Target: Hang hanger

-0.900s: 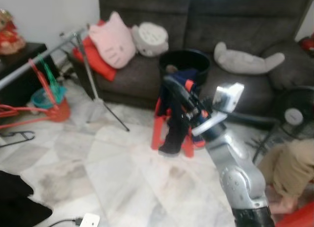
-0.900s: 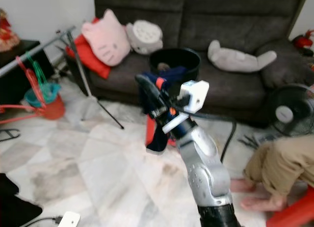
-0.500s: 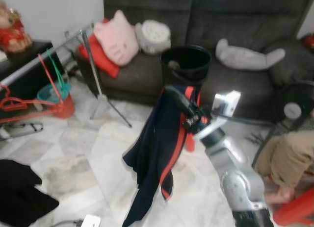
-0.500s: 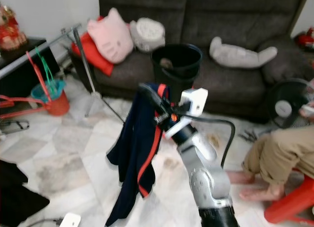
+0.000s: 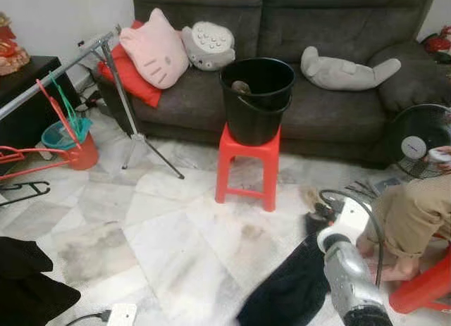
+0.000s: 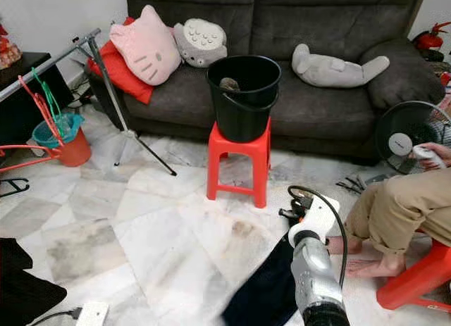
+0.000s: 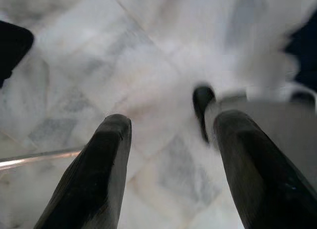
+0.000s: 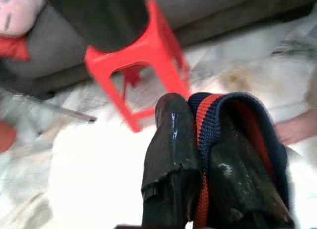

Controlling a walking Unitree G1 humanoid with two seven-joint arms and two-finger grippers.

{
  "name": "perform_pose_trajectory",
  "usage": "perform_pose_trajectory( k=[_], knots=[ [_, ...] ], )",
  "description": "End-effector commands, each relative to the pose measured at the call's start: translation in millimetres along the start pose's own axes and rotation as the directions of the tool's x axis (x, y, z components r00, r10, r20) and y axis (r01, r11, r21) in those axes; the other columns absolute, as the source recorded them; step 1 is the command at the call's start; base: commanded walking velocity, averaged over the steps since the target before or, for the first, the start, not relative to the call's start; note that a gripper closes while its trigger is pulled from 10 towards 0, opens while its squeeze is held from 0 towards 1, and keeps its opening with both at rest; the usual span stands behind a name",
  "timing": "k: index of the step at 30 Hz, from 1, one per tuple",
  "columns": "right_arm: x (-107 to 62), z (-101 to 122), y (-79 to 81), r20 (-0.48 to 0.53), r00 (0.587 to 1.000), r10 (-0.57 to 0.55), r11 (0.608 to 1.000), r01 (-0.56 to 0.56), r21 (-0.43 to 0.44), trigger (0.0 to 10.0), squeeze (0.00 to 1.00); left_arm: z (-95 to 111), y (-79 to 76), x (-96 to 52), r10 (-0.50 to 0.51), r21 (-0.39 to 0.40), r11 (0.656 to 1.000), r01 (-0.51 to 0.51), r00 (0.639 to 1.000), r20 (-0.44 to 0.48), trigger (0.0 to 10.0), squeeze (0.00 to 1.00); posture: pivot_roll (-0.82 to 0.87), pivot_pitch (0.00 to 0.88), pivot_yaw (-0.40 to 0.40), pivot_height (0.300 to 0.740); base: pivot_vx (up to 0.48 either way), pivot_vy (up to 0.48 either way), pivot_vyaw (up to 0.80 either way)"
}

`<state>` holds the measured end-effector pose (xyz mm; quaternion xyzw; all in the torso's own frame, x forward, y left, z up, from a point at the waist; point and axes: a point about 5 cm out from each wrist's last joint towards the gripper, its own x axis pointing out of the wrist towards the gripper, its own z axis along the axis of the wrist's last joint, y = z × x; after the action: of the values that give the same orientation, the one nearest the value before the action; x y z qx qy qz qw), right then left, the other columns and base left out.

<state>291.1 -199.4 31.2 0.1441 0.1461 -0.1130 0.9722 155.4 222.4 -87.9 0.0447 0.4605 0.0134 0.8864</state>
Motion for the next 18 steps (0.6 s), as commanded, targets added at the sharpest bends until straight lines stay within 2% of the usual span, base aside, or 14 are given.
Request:
perform_pose_trajectory(
  k=[1,2,3,4,5,6,8,10,12,14,17,18],
  knots=[
    [0.0,30,7.0,0.17,0.985,0.018,1.0,-0.015,-0.019,10.0,0.0,15,9.2,0.8,0.042,-0.046,0.998,-0.038,0.996,0.084,10.0,0.0,-0.05,0.0,0.041,0.74,0.0,0.0,0.0],
    [-5.0,40,8.8,0.234,0.972,0.032,0.999,-0.023,-0.04,10.0,0.0,32,13.6,1.2,0.067,-0.079,0.995,-0.053,0.982,0.174,10.0,0.0,-0.05,0.0,0.04,0.74,0.0,0.0,0.0],
    [-13.1,48,11.7,0.304,0.951,0.053,0.997,-0.031,-0.077,10.0,0.0,60,19.1,-0.2,0.094,-0.119,0.991,-0.057,0.941,0.325,10.0,0.0,-0.05,0.0,0.041,0.74,0.0,0.0,0.0],
    [-13.1,48,11.7,0.304,0.951,0.053,0.997,-0.031,-0.077,10.0,0.0,60,19.1,-0.2,0.094,-0.119,0.991,-0.057,0.941,0.325,10.0,0.0,-0.05,0.0,0.041,0.74,0.0,0.0,0.0],
    [-17.5,49,13.7,0.325,0.943,0.071,0.993,-0.034,-0.117,10.0,0.0,82,20.4,-3.0,0.097,-0.14,0.989,-0.039,0.896,0.433,10.0,0.0,-0.05,0.0,0.041,0.74,0.0,0.0,0.0],
    [-21.0,49,15.1,0.333,0.939,0.085,0.989,-0.039,-0.145,10.0,0.0,97,19.9,-5.7,0.095,-0.143,0.989,-0.026,0.861,0.499,10.0,0.0,-0.05,0.0,0.041,0.74,0.0,0.0,0.0],
    [-25.3,48,16.8,0.347,0.933,0.098,0.986,-0.043,-0.164,10.0,0.0,115,18.8,-11.1,0.092,-0.152,0.988,-0.003,0.808,0.581,10.0,0.0,-0.04,0.0,0.041,0.74,0.0,0.0,0.0],
    [-31.8,46,18.5,0.361,0.927,0.104,0.988,-0.053,-0.148,10.0,0.0,138,15.3,-21.0,0.1,-0.159,0.987,0.01,0.735,0.67,10.0,0.0,-0.05,0.0,0.045,0.74,0.0,0.0,0.0],
    [-38.4,48,21.0,0.376,0.919,0.12,0.986,-0.065,-0.156,10.0,0.0,159,8.0,-32.1,0.103,-0.159,0.987,0.025,0.661,0.743,10.0,0.0,-0.06,0.0,0.047,0.74,0.0,0.0,0.0],
    [-41.4,48,22.3,0.38,0.916,0.132,0.983,-0.071,-0.17,10.0,0.0,172,-1.9,-38.7,0.088,-0.135,0.99,0.031,0.608,0.789,10.0,0.0,-0.06,0.0,0.047,0.74,0.0,0.0,0.0],
    [-39.2,50,24.3,0.378,0.917,0.129,0.98,-0.06,-0.19,10.0,0.0,184,-12.1,-42.8,0.058,-0.114,0.991,0.066,0.561,0.826,10.0,0.0,-0.07,0.0,0.045,0.74,0.0,0.0,0.0],
    [-38.8,51,24.5,0.379,0.916,0.128,0.979,-0.056,-0.196,10.0,0.0,186,-13.2,-43.2,0.055,-0.115,0.991,0.074,0.556,0.829,10.0,0.0,-0.07,0.0,0.043,0.74,0.0,0.0,0.0]
  ],
)
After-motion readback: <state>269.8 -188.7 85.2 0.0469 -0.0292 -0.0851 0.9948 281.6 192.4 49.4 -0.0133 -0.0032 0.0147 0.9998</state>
